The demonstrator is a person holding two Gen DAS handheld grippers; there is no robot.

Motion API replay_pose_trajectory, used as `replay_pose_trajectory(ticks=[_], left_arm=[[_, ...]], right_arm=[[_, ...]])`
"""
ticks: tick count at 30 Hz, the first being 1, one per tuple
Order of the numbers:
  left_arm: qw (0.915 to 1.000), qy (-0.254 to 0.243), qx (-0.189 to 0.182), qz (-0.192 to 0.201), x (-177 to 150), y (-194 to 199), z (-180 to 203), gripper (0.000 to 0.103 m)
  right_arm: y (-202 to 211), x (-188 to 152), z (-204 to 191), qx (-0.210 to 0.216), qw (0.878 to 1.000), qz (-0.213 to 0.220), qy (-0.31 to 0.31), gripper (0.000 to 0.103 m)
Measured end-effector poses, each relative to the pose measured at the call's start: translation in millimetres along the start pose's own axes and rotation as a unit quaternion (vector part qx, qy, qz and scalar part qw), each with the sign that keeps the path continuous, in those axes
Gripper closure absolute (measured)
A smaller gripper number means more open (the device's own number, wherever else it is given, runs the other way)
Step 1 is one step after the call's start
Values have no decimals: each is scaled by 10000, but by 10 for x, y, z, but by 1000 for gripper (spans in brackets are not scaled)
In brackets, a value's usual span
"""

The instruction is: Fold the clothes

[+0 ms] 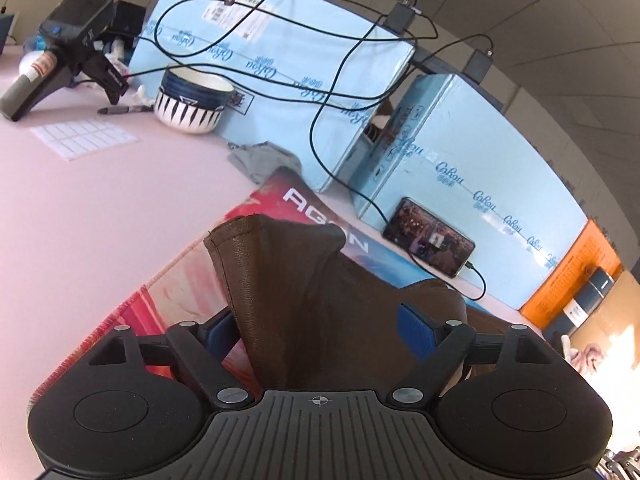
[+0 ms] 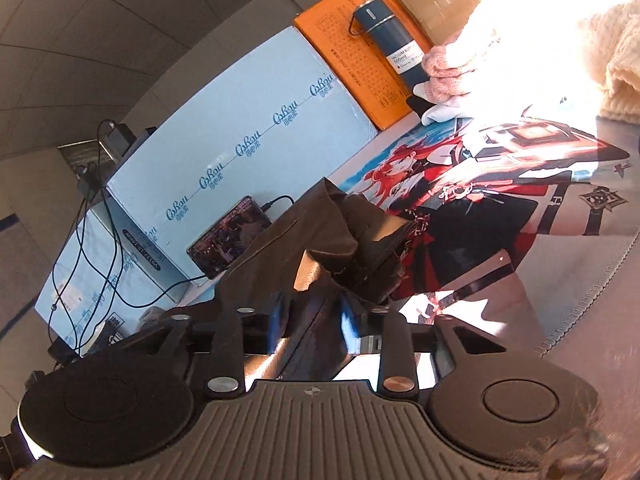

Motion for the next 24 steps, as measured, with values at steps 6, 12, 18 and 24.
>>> replay_pose_trajectory(ticks=[6, 12, 18, 24], left_arm=[[9941, -1077, 7, -81, -157, -196, 297, 21], [9872, -1554, -216, -271, -123, -544, 659, 51], [9866, -1558, -472, -145, -43, -1086, 1091, 59], [9929, -1126, 327, 211, 197, -1193, 810, 40]], right_arm=[[-87, -22, -97, -226, 9977, 8, 640, 82], [-253, 163, -38, -295, 9957, 135, 872, 93], [-563, 448, 102, -605, 9943, -10, 874, 93], [-692, 636, 245, -748, 9928, -377, 858, 82]])
Point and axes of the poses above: each gripper's, at about its wrist camera, not at the fingertips, and y roughly against the way its jaws point, z to its right, x to its top, the point moved 7 cm from there along -y, roughly the way its jaws point, and after that the axes turned 13 degrees about y, right-handed, at the moved point
